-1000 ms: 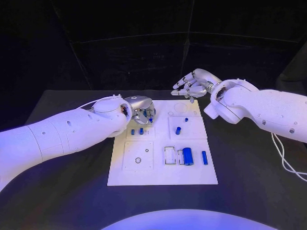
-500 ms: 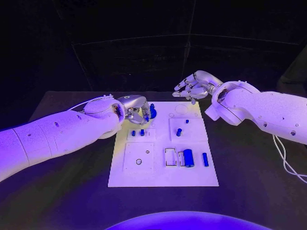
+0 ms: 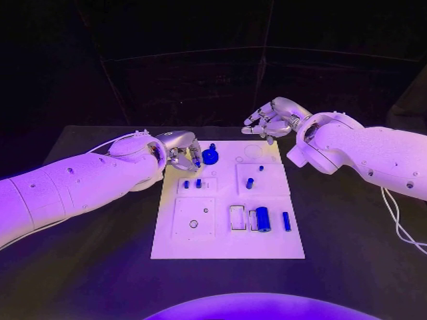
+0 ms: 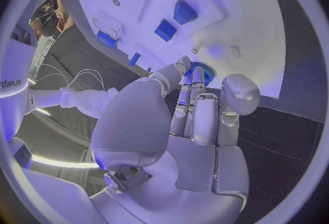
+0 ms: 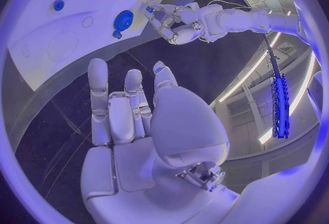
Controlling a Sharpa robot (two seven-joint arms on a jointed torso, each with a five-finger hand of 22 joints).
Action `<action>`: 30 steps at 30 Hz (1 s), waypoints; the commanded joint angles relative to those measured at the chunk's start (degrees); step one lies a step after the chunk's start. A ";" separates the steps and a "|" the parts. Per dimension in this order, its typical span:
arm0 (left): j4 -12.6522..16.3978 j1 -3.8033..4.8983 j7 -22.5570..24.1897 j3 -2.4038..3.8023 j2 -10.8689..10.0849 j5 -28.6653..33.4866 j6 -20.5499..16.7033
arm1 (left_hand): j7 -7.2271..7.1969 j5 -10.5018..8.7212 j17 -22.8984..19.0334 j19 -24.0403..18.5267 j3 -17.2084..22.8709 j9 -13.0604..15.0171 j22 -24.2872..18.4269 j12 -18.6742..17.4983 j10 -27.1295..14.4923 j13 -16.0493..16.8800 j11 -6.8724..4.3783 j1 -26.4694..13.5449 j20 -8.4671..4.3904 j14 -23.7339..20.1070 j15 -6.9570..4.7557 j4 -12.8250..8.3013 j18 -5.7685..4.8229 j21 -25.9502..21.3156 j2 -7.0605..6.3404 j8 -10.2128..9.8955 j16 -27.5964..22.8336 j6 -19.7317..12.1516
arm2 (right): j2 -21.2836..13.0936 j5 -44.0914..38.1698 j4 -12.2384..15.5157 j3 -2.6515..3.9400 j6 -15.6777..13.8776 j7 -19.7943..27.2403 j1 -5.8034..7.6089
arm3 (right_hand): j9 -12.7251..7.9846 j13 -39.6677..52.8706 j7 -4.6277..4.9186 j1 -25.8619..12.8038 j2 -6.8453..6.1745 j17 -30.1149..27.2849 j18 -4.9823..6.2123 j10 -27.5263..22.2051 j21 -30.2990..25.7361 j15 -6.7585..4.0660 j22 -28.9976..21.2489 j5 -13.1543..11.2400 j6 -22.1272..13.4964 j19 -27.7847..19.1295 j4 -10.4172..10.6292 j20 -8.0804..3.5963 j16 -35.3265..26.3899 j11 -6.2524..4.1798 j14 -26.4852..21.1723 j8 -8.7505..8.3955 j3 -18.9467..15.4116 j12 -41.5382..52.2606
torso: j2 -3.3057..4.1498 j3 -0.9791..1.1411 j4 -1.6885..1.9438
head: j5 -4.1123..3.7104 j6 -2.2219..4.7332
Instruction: Assemble the parts on the task board
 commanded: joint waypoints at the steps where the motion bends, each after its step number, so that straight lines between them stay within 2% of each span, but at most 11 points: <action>1: -0.12 0.07 0.41 0.07 -0.08 0.87 1.16 | -0.04 0.10 -0.07 0.03 0.14 -0.05 0.05 -0.18 0.40 0.05 -0.18 -0.50 -0.10 1.02 -0.21 0.09 -0.64 0.33 0.13 -0.30 -0.31 0.43 | -0.03 -0.03 0.04 0.03 -0.32 0.45 0.11 | -0.03 -0.04 -0.04 0.62 0.13 0.00 0.35 -0.16 -0.34 -0.28 -0.08 0.21 -0.51 -0.23 -0.10 -0.18 -0.25 0.12 1.28 0.11 -0.31 -0.23 | 0.05 0.03 -0.09 | -0.09 -0.07; 12: -0.75 0.06 -0.77 0.06 -0.28 -0.56 4.12 | -0.04 0.09 -0.48 -0.08 0.12 -0.06 -0.17 -0.31 0.42 0.06 -0.17 -0.51 -0.09 0.93 -0.21 0.05 -0.58 0.08 -0.02 -0.40 -0.51 0.43 | -0.09 -0.03 0.08 0.03 -0.26 0.41 0.11 | -0.03 -0.04 -0.04 0.62 0.13 0.00 0.35 -0.16 -0.34 -0.28 -0.08 0.21 -0.51 -0.23 -0.10 -0.18 -0.25 0.12 1.28 0.11 -0.31 -0.23 | 0.10 0.03 -0.09 | 0.15 -0.26; 17: -1.06 0.01 -0.67 0.05 0.02 -0.85 4.67 | -0.03 0.09 -0.53 -0.09 0.10 -0.06 -0.14 -0.35 0.44 0.06 -0.16 -0.56 -0.08 0.91 -0.20 0.06 -0.58 0.11 -0.06 -0.42 -0.53 0.44 | -0.06 -0.03 0.05 0.03 -0.24 0.43 0.11 | -0.03 -0.04 -0.04 0.62 0.13 0.00 0.35 -0.16 -0.34 -0.28 -0.08 0.21 -0.51 -0.23 -0.10 -0.18 -0.25 0.12 1.28 0.11 -0.31 -0.23 | 0.04 -0.01 -0.09 | -0.08 -0.45; 22: -1.24 -0.08 -0.62 0.04 0.30 -0.92 4.71 | -0.03 0.09 -0.64 -0.11 0.07 -0.06 -0.13 -0.38 0.48 0.07 -0.16 -0.61 -0.08 0.88 -0.19 0.09 -0.58 0.11 -0.09 -0.44 -0.58 0.46 | -0.01 -0.03 0.01 0.03 -0.21 0.49 0.11 | -0.03 -0.04 -0.04 0.62 0.13 0.00 0.35 -0.16 -0.34 -0.28 -0.08 0.21 -0.51 -0.23 -0.10 -0.18 -0.25 0.12 1.28 0.11 -0.31 -0.23 | 0.06 0.05 -0.10 | -0.18 -0.48; 30: -1.55 -0.17 -0.85 0.03 0.49 -0.95 5.21 | -0.03 0.09 -0.60 -0.14 0.07 -0.05 -0.18 -0.41 0.49 0.07 -0.16 -0.62 -0.08 0.89 -0.19 0.09 -0.57 0.04 -0.10 -0.46 -0.56 0.47 | 0.00 -0.03 0.00 0.03 -0.19 0.49 0.11 | -0.03 -0.04 -0.04 0.62 0.13 0.00 0.35 -0.16 -0.34 -0.28 -0.08 0.21 -0.51 -0.23 -0.10 -0.18 -0.25 0.12 1.28 0.11 -0.31 -0.23 | 0.04 0.06 -0.04 | -0.05 -0.47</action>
